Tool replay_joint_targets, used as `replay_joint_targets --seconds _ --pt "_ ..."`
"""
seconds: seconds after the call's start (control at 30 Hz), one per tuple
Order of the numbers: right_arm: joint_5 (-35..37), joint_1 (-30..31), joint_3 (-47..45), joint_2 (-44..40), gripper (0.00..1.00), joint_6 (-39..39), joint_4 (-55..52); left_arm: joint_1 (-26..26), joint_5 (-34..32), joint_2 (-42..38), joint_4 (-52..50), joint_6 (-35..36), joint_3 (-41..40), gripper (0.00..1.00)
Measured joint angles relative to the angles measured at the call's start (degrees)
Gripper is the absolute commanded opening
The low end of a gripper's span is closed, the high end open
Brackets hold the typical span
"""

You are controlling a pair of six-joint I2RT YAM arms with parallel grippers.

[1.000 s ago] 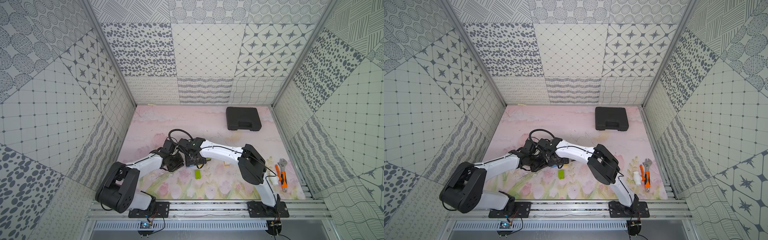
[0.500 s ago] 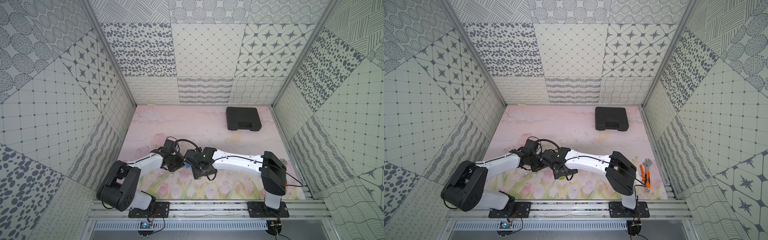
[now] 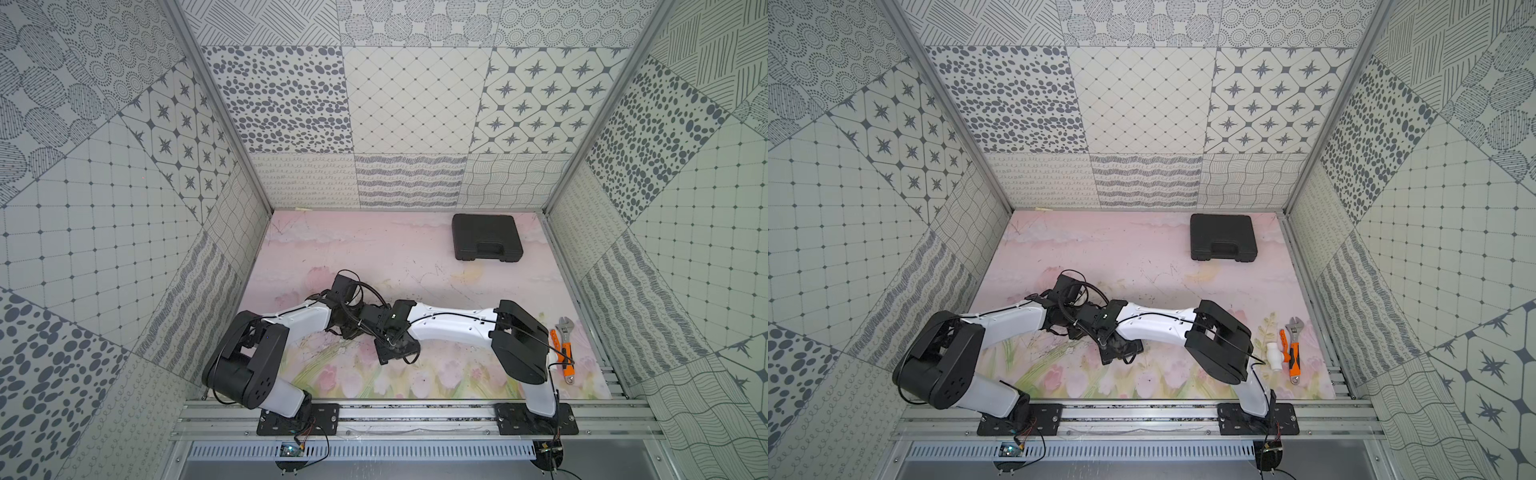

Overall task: Assemble the number 4 with lego
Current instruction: Adjust the lego brick at the center of the board.

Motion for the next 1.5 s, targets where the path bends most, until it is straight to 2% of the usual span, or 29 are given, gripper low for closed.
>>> replay_joint_targets --seconds 0.1,0.3,0.5,0.6,0.77,1.0,1.2,1.37,1.43,1.5 --pt "0.1 -0.1 1.1 0.5 0.42 -0.2 0.0 0.0 -0.7 -0.5 -0.8 0.0 0.0 0.08" --pt "0.2 -0.8 1.4 0.6 0.33 -1.0 -2.8 0.0 -2.2 -2.1 -3.3 0.2 -0.3 0.08" --pt "-2.3 -2.1 2.4 -1.8 0.32 -5.6 -12.6 0.0 -3.3 -3.8 -5.0 0.9 -0.3 0.09" --pt "-6.7 -2.7 1.6 -5.7 0.32 -9.4 -19.2 0.0 -3.5 -4.6 -5.5 1.2 -0.3 0.09" --pt "-16.0 -3.5 -4.9 -12.1 0.30 -15.7 -29.2 0.0 -3.6 -5.9 -6.6 1.5 -0.2 0.10" --pt "-24.5 -8.8 -7.9 -8.5 0.29 -22.9 -34.5 0.0 -3.6 -8.0 -6.6 1.5 -1.1 0.10" --pt "-24.6 -15.0 -6.9 -1.8 0.29 -26.6 -33.8 -0.1 -3.5 -8.7 -6.6 1.9 -1.5 0.10" --pt "-23.1 -16.5 -5.1 1.8 0.30 -28.0 -32.6 -0.1 -3.4 -9.1 -6.6 2.3 -1.7 0.10" --pt "-22.4 -16.6 -4.3 2.6 0.33 -28.2 -32.2 -0.1 -3.4 -9.1 -6.6 2.5 -1.7 0.10" --pt "-21.5 -16.9 -3.6 3.2 0.40 -28.2 -31.6 -0.1 -3.3 -9.1 -6.6 2.5 -1.7 0.10"
